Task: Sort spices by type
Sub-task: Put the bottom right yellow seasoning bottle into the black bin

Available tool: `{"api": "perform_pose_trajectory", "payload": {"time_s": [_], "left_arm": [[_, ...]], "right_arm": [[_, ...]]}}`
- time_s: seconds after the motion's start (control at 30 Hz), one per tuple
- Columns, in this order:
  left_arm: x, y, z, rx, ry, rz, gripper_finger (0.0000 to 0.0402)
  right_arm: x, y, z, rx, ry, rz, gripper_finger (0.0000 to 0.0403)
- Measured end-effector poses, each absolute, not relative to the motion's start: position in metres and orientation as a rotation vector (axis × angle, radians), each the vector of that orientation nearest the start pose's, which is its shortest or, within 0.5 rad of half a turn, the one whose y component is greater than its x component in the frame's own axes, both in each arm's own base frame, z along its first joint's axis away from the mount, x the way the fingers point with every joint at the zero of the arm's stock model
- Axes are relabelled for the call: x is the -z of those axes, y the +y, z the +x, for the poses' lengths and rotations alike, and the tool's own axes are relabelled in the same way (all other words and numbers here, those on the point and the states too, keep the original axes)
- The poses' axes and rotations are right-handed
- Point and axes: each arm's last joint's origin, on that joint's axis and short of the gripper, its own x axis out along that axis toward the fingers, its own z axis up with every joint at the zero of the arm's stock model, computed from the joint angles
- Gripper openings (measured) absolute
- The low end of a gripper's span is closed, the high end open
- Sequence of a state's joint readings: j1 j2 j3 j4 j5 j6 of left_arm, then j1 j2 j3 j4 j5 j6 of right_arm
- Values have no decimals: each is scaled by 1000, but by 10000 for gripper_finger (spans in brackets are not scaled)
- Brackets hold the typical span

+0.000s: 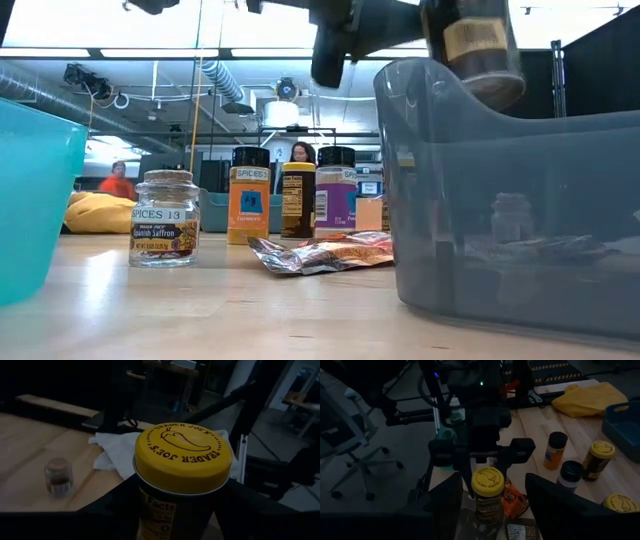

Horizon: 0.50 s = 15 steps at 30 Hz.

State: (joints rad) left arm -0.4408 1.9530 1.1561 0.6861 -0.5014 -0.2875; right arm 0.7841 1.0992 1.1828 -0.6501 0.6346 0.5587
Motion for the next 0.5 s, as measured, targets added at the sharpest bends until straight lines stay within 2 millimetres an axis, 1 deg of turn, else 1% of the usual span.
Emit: {"api": "perform_pose_trajectory", "payload": {"time_s": [0.07, 0.13, 0.3, 0.4, 0.5], "left_arm": [[-209, -169, 392, -73, 85, -235, 216], [-205, -170, 392, -78, 102, -257, 216], [-179, -172, 398, -88, 142, -268, 216], [-166, -173, 401, -92, 144, -290, 216], [-155, -174, 402, -111, 168, -274, 216]], "right_arm": [[-370, 140, 165, -20, 454, 177, 224], [-370, 140, 165, -20, 454, 177, 224], [-370, 140, 165, -20, 455, 176, 224], [-369, 140, 165, -18, 462, 170, 224], [-368, 139, 164, -15, 471, 161, 224]]}}
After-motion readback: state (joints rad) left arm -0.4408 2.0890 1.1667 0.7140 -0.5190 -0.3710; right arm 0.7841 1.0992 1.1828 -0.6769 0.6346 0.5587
